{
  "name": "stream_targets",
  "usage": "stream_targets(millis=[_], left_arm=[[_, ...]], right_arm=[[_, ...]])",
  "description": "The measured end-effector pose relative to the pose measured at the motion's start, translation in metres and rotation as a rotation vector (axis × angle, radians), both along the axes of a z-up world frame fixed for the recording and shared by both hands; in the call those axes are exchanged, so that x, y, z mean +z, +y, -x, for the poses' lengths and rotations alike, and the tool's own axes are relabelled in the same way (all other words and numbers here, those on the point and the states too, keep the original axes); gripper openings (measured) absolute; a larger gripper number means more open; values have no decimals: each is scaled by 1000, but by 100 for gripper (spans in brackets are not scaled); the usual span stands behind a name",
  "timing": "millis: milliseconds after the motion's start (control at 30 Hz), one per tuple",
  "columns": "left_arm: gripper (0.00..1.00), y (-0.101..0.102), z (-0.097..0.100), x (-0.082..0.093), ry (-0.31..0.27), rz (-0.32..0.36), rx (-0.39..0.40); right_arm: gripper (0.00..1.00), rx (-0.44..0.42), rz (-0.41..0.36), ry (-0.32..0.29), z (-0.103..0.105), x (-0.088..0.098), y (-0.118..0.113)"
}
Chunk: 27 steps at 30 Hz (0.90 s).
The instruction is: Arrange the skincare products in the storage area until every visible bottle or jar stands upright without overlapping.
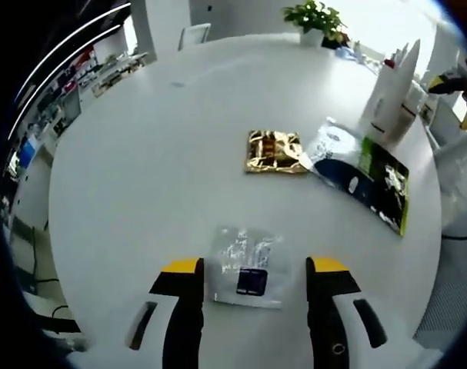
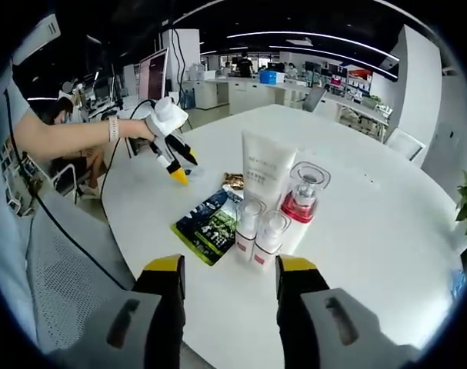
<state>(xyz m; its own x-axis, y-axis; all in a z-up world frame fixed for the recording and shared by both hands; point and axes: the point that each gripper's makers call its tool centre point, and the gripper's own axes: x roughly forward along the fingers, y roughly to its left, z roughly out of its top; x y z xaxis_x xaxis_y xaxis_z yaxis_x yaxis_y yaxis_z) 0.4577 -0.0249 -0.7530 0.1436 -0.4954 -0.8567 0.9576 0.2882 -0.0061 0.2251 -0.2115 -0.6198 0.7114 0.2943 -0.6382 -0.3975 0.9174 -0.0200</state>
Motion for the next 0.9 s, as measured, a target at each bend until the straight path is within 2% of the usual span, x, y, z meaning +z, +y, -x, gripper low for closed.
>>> stream_targets(millis=[167,300,367,733,800,900], left_arm=[[45,1,-1,0,5,-12,-8],[37,3,-7,-1,14,-26,10],[37,3,-5,-1,10,-43,-12],[37,-3,17,-1,31,-61,-95],[37,-5,24,-1,19,-73,-142],[37,-9,30,1,16,-74,-168]], right_arm=[[47,-3,-4,5,1,-2,-1],[47,-4,-6,1,2,-1,-1],[47,-5,-5,-1,2,-1,-2],[47,-7,-7,5,4,-4,-3],[47,-6,-8,0,4,-3,-3],[47,-5,-6,-4,3,-2,-4]])
